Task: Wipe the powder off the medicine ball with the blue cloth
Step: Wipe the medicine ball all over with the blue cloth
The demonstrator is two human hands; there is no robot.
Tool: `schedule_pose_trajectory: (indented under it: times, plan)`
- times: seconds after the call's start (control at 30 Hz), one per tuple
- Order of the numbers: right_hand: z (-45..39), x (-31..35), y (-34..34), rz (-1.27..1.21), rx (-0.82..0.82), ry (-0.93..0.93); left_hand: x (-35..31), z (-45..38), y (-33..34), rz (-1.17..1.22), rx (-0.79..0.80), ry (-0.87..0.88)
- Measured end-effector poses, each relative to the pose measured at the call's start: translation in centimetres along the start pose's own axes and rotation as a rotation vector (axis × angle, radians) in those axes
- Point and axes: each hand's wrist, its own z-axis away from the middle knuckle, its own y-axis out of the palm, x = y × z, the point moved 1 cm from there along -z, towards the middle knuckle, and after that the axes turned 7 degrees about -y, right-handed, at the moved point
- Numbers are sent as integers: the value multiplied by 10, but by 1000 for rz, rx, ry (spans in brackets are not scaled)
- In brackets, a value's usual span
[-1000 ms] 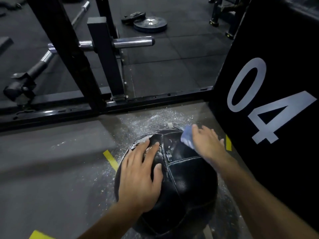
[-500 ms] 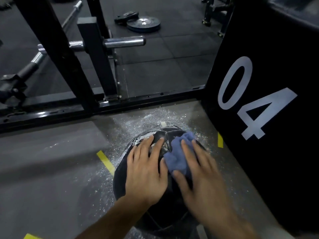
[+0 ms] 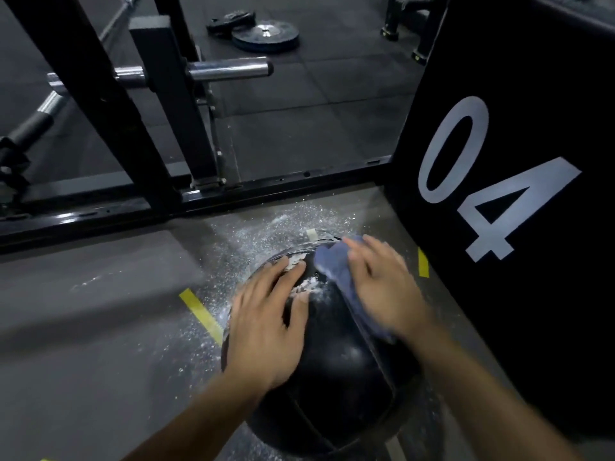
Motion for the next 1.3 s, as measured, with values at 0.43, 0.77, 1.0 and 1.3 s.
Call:
schedule_pose_trajectory:
  times: [0.43, 0.77, 1.0, 1.3]
  plan:
    - [102, 17, 30, 179, -242, -211, -9, 10, 14, -4, -76, 129]
    - [31, -3, -7, 1, -121, 120, -12, 33, 13, -29, -53, 185]
    - [42, -12, -6, -118, -170, 187, 76, 0, 7, 693, 75, -762]
    - [65, -31, -3, -229, -227, 84, 120, 23, 49, 1143, 406, -1131]
